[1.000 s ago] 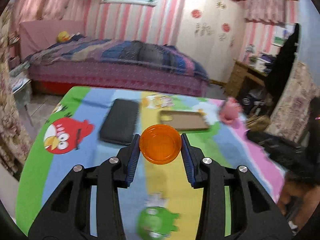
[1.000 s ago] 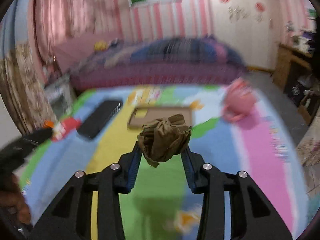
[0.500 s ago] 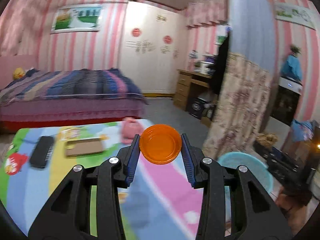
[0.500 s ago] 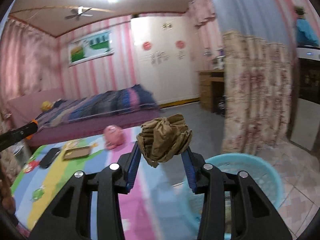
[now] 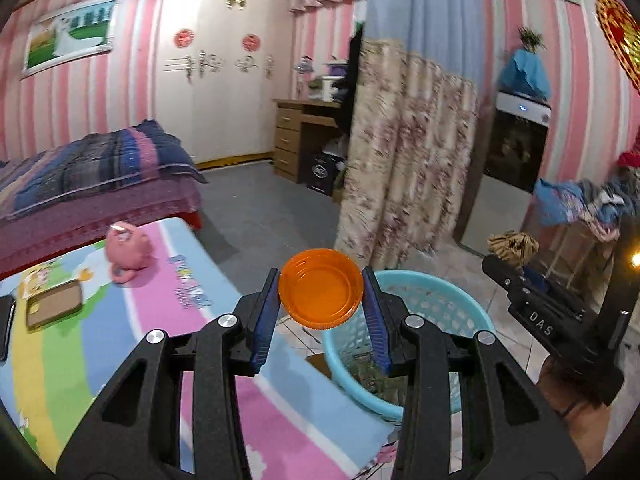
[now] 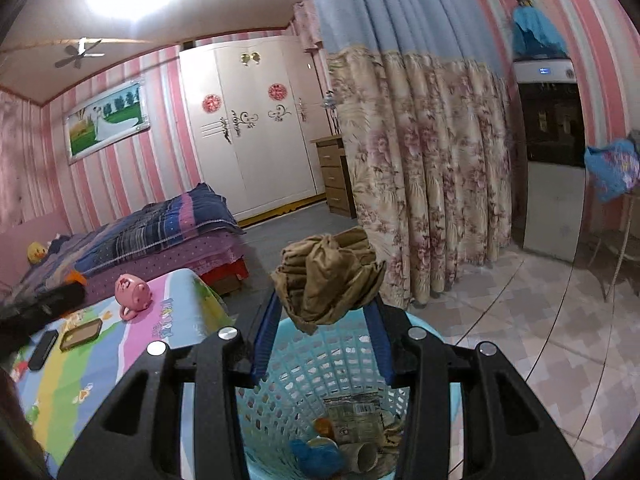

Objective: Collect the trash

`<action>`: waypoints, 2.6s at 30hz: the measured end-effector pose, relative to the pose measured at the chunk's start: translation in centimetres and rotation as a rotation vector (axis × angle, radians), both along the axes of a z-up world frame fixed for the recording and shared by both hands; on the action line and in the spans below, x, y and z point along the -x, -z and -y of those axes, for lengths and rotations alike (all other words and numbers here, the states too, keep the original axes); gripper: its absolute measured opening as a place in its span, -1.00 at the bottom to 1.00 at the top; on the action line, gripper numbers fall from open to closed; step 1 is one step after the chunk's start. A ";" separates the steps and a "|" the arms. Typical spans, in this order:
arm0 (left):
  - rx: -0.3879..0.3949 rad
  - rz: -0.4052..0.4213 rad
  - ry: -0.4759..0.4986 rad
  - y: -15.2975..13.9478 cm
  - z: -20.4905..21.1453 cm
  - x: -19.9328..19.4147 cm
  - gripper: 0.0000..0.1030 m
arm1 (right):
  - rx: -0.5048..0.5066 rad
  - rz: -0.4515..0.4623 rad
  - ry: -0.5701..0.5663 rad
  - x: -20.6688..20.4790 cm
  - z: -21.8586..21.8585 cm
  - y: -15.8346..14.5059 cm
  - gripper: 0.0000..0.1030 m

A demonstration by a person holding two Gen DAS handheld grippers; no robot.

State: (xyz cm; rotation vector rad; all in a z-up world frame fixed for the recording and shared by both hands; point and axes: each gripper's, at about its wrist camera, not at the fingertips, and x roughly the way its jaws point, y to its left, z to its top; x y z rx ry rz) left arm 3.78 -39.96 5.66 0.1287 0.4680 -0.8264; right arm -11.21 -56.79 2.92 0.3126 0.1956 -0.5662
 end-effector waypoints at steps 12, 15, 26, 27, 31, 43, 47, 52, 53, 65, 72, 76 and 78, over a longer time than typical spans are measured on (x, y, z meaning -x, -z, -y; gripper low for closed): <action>-0.005 -0.066 0.101 1.3 4.7 -0.1 -0.24 | -0.075 -0.037 0.004 -0.5 2.3 1.9 0.08; -0.017 -0.061 0.109 1.3 5.4 0.2 -0.24 | -0.060 -0.015 0.058 0.2 2.2 1.8 0.41; -0.032 -0.030 0.129 1.7 6.8 0.8 0.85 | -0.100 0.095 0.173 3.2 3.6 1.7 0.41; -0.032 -0.029 0.114 1.5 6.3 0.5 0.85 | -0.095 0.090 0.162 3.0 3.5 1.6 0.41; -0.019 0.000 0.018 0.1 1.6 -1.0 0.89 | -0.064 0.080 0.103 2.1 2.5 1.0 0.43; -0.053 0.176 -0.500 0.6 -27.3 0.6 0.90 | -0.046 0.074 -0.483 -6.9 -15.0 -0.8 0.89; -0.074 0.184 -0.640 2.7 -34.9 1.5 0.90 | 0.224 -0.051 -0.544 -7.7 -21.3 1.0 0.89; 0.053 0.149 -0.787 4.7 -40.3 2.0 0.90 | 0.224 -0.017 -0.518 -6.3 -21.7 1.6 0.91; 0.088 0.134 -0.796 4.7 -41.0 2.1 0.90 | 0.216 -0.009 -0.508 -6.2 -21.6 1.6 0.91; 0.061 0.148 -0.765 5.6 -39.7 1.9 0.90 | 0.169 -0.102 -0.479 -8.6 -21.7 1.8 0.91; 0.050 0.132 -0.753 6.0 -39.6 1.6 0.90 | 0.212 -0.109 -0.481 -8.8 -22.7 2.0 0.91; 0.053 0.125 -0.755 6.0 -39.8 1.6 0.90 | 0.212 -0.114 -0.480 -9.1 -22.8 2.2 0.91; 0.052 0.123 -0.758 6.0 -39.8 1.5 0.90 | 0.204 -0.118 -0.482 -9.2 -22.8 2.2 0.91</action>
